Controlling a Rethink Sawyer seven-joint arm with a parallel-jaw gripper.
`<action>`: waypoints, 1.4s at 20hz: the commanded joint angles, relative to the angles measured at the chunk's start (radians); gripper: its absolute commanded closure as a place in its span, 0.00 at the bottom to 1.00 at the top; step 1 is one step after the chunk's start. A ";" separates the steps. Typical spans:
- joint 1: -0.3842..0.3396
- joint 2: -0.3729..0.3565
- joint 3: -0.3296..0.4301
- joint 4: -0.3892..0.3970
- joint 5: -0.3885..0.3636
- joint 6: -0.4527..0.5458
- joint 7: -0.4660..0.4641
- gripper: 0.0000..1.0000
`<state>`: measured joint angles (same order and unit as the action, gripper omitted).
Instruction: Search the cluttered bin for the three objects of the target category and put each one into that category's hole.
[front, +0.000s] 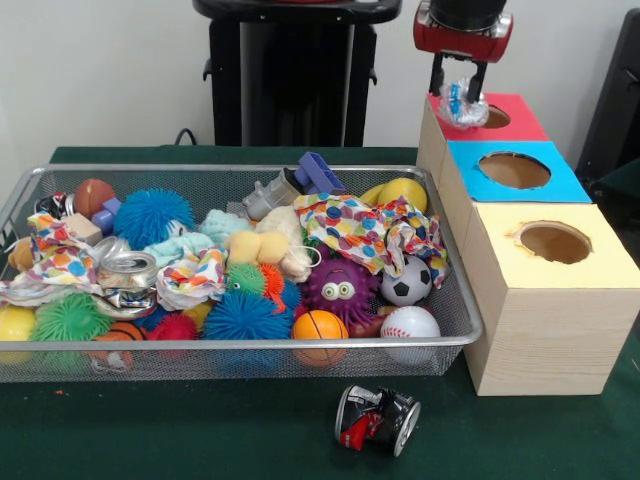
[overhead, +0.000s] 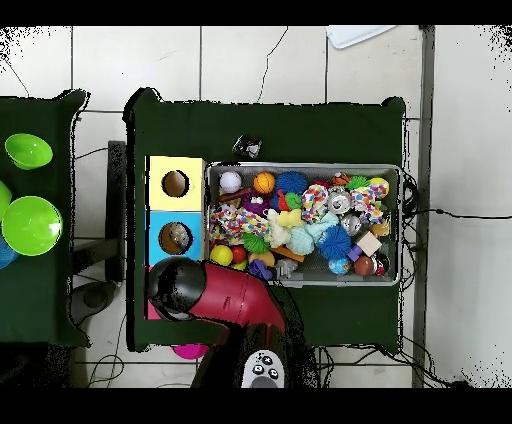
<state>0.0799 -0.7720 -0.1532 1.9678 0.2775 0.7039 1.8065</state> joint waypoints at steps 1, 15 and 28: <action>0.004 0.047 0.016 0.015 0.047 0.016 0.268 1.00; 0.062 0.113 -0.006 -0.138 0.048 0.114 0.320 1.00; 0.082 0.162 -0.013 -0.209 0.052 0.146 0.335 1.00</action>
<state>0.1565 -0.7084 -0.2098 1.8528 0.2839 0.8117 1.8347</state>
